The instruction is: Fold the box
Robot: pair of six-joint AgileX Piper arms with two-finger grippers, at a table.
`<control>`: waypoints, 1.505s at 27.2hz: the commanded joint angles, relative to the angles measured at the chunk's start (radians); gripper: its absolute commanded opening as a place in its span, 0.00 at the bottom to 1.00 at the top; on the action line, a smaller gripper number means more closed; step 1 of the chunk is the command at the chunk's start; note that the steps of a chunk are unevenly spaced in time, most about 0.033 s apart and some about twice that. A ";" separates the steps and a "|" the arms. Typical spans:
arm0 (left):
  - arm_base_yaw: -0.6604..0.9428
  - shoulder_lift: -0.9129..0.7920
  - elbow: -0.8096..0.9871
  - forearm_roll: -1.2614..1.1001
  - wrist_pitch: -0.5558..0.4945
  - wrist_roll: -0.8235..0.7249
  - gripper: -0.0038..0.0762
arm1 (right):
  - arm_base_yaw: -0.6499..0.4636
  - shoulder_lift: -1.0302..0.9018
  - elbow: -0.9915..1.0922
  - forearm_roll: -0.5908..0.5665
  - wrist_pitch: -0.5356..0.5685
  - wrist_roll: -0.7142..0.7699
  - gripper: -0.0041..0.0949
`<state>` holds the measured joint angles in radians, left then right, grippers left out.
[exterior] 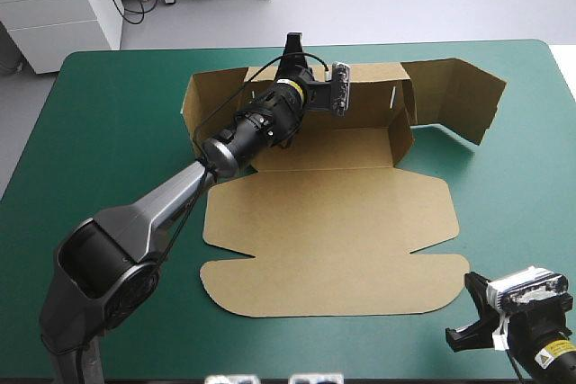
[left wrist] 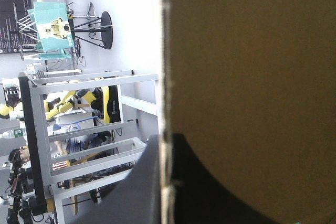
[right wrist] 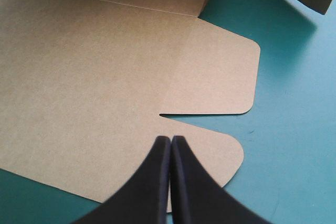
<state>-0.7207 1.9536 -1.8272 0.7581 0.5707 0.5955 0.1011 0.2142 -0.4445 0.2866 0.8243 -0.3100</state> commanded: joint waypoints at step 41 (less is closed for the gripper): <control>0.107 -0.077 0.079 0.134 -0.314 -0.093 0.07 | 0.002 0.011 -0.029 0.059 -0.135 0.031 0.02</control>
<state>-0.6121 1.9113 -1.6802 0.8702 0.2914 0.5185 0.1011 0.2142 -0.4445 0.3320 0.7506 -0.2728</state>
